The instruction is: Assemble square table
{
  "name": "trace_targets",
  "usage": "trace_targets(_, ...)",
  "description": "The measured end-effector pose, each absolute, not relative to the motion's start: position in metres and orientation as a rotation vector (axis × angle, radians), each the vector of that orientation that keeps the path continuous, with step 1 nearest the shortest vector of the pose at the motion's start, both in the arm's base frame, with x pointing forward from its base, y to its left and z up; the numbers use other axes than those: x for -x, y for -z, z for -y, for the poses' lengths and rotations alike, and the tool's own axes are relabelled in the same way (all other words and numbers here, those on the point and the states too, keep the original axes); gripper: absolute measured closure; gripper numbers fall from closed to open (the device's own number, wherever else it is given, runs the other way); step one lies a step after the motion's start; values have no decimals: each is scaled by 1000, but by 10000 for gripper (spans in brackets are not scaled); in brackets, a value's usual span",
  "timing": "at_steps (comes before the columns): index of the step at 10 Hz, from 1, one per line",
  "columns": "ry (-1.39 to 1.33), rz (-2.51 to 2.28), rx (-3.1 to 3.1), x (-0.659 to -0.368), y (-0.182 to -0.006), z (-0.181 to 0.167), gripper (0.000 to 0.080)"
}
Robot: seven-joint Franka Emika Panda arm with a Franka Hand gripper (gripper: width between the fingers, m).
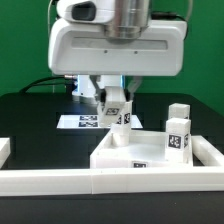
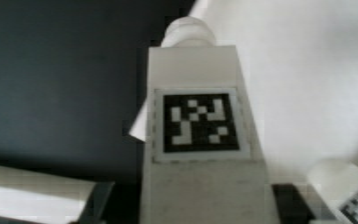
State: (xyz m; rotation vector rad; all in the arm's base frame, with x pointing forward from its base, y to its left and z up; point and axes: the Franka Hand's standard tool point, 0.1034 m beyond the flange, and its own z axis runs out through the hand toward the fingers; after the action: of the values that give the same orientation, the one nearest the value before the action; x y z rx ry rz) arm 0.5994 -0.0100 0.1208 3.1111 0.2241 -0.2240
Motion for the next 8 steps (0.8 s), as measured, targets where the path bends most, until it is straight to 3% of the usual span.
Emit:
trace_targets(4,106,-186,-3129,-613,-123,15,509)
trace_targets(8,-391,-151,-3069,-626,-131,26,509)
